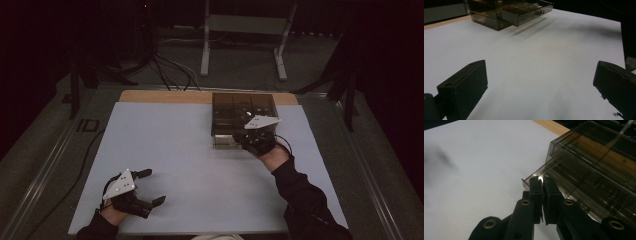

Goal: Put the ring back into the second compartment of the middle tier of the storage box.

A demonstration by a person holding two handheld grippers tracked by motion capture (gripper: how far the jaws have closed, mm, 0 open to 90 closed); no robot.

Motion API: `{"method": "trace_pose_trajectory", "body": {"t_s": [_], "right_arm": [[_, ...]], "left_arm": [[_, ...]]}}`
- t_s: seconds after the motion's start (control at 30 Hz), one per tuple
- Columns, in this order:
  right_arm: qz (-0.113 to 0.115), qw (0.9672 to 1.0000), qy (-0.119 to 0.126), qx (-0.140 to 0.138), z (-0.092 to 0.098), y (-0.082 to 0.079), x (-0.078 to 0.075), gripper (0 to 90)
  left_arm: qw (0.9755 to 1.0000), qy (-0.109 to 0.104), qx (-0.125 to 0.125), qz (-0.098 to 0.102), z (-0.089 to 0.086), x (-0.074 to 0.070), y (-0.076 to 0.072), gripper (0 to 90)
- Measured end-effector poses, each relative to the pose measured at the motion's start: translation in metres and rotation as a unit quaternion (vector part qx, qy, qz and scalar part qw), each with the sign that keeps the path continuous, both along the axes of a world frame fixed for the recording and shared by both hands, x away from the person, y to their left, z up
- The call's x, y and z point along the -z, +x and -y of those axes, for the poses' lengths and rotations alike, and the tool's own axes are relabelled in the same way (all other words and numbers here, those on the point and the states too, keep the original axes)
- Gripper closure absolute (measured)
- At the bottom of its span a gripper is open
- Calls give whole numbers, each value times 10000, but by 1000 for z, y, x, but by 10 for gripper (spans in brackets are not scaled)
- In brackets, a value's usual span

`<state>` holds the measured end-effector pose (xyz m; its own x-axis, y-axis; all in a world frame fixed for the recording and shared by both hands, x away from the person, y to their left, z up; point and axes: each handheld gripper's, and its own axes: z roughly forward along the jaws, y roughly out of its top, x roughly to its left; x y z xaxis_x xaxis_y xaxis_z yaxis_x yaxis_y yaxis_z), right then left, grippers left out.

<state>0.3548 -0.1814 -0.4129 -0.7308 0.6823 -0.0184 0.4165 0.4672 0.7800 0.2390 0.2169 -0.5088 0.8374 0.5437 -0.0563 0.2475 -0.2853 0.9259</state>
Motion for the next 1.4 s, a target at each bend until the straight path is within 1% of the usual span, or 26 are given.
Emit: {"method": "trace_pose_trajectory", "body": {"t_s": [0.03,0.1,0.2,0.33,0.43,0.47,0.53,0.6,0.73,0.8,0.87,0.93,1.03,1.1,1.13,1.2,1.33,1.4], "right_arm": [[4,10000,-2,60,2,3,-1,864],[0,10000,-10,86,3,5,-1,864],[3,9999,-4,108,4,7,-1,864],[-8,9998,31,195,7,10,-1,864],[8,9997,33,236,9,12,-2,864],[5,9996,16,284,11,14,-2,864],[-6,9995,27,302,12,16,-2,864],[-1,9994,6,339,13,18,-2,864],[-5,9990,-24,449,16,23,-2,864],[-7,9987,-34,503,18,26,-1,864],[-20,9984,-24,560,19,28,0,863],[-48,9982,-15,599,21,30,2,864],[-81,9977,-4,675,23,34,6,863],[-111,9973,8,729,24,37,9,863],[-161,9969,43,769,26,40,11,864],[-162,9968,34,785,27,41,12,863],[-238,9959,41,871,30,45,16,863],[-259,9957,35,891,31,47,18,863]], "left_arm": [[10000,-40,3,7,0,-1,0,8],[10000,-55,0,25,0,-1,0,8],[10000,3,6,4,0,0,0,8],[10000,-63,4,24,0,-1,0,8],[10000,-4,1,-5,0,0,0,8],[10000,-54,1,14,0,-1,0,8],[10000,-58,1,25,0,-1,0,8],[10000,6,11,-5,0,0,0,8],[10000,-60,1,18,0,-1,0,8],[10000,5,9,-7,0,0,0,8],[10000,-31,3,-14,0,0,0,8],[10000,-44,1,20,0,0,0,8],[10000,9,4,-8,0,0,0,8],[10000,-50,0,10,0,-1,0,8],[10000,-60,-1,19,0,-1,0,8],[10000,6,7,-9,0,0,0,8],[10000,-32,0,18,0,0,0,8],[10000,28,11,-17,0,1,0,8]]}}
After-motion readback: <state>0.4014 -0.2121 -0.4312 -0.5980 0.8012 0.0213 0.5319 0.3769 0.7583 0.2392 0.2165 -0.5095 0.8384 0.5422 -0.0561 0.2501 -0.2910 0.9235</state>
